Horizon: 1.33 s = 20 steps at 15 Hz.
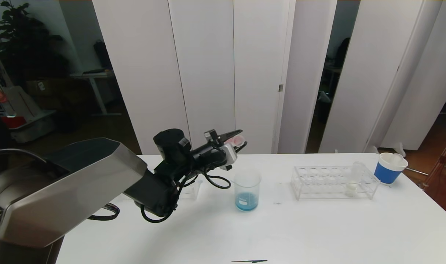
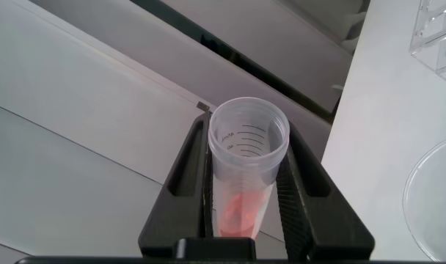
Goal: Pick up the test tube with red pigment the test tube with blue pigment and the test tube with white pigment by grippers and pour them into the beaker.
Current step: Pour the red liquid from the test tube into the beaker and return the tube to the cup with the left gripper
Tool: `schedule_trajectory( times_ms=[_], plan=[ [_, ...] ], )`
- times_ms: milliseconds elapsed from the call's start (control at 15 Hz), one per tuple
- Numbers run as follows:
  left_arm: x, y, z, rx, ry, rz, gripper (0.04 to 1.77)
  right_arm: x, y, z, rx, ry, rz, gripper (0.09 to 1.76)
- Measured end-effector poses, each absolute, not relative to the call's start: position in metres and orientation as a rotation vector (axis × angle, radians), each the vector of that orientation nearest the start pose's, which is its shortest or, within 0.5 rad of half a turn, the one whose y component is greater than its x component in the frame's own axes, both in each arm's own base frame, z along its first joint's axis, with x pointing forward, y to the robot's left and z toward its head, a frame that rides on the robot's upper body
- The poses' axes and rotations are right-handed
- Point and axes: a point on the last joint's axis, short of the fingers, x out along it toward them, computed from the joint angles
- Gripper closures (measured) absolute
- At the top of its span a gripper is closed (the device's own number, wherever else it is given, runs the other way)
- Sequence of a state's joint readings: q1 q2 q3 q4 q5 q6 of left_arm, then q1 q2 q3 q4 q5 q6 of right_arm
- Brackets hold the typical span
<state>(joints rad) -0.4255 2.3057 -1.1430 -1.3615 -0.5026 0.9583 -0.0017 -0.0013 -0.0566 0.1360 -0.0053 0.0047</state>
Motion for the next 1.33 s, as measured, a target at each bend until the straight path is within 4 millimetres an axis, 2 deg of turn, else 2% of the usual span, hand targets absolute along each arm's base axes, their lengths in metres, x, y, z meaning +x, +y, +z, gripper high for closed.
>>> schedule_trajectory(
  times_ms=[200,467,867,1333],
  plan=[
    [0.394,-0.19,0.11,0.9,-0.668,-0.802,1.23,-0.028,0.0,0.077,0.004,0.078,-0.008,0.1],
    [0.401,-0.186,0.115,0.947,-0.765,-0.75,1.23,-0.028,0.0,0.077,0.005,0.078,-0.008,0.1],
    [0.406,-0.187,0.105,1.051,-0.858,-0.679,1.23,-0.028,0.0,0.077,0.004,0.078,-0.008,0.1],
    [0.41,-0.188,0.097,1.128,-0.873,-0.642,1.23,-0.028,0.0,0.077,0.004,0.078,-0.008,0.1]
  ],
)
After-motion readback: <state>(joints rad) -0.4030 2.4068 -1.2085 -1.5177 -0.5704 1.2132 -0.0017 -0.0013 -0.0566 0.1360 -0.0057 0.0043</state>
